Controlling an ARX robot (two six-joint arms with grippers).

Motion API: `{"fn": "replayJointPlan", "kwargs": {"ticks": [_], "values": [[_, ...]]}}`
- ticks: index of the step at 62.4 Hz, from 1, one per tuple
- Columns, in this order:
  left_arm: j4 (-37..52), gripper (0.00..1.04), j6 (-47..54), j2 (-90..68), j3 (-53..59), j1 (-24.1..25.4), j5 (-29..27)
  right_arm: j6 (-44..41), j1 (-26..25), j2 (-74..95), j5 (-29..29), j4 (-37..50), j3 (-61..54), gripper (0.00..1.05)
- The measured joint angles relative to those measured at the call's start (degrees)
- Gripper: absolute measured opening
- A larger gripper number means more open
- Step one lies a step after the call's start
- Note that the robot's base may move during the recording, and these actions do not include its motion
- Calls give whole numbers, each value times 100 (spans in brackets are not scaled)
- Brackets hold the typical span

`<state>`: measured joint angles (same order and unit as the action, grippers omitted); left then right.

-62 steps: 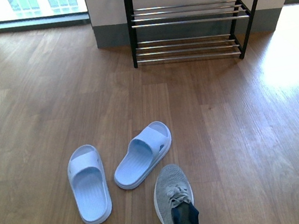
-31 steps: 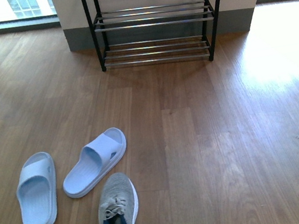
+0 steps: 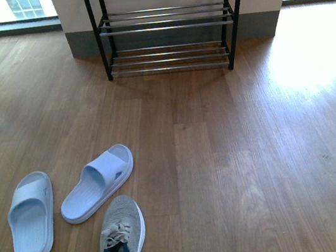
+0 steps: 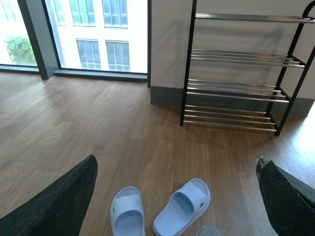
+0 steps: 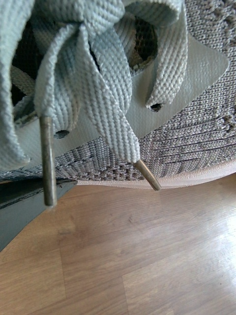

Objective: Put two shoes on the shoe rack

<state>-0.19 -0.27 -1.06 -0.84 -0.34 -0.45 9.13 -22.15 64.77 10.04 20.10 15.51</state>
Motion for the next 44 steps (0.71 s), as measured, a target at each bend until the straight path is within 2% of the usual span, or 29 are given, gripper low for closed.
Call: {"fn": "replayJointPlan", "kwargs": {"ticks": [5, 8, 10, 20, 24, 30, 44], "values": [[-643, 95, -125, -293, -166, -476, -1530, 2, 0, 0, 2, 0, 2, 3], [-872, 95, -166, -452, -195, -584, -2096, 0, 0, 0, 2, 0, 2, 3], [-938, 95, -216, -496, -195, -625, -2275, 0, 0, 0, 2, 0, 2, 3], [-905, 95, -264, -503, -240, -649, -2363, 0, 0, 0, 2, 0, 2, 3], [-859, 95, -245, -483, -249, -636, -2203, 0, 0, 0, 4, 0, 2, 3], [-748, 95, -212, -472, -251, -682, -2503, 0, 0, 0, 4, 0, 2, 3], [-481, 95, -195, -358, -208, -693, -2485, 0, 0, 0, 2, 0, 2, 3]]}}
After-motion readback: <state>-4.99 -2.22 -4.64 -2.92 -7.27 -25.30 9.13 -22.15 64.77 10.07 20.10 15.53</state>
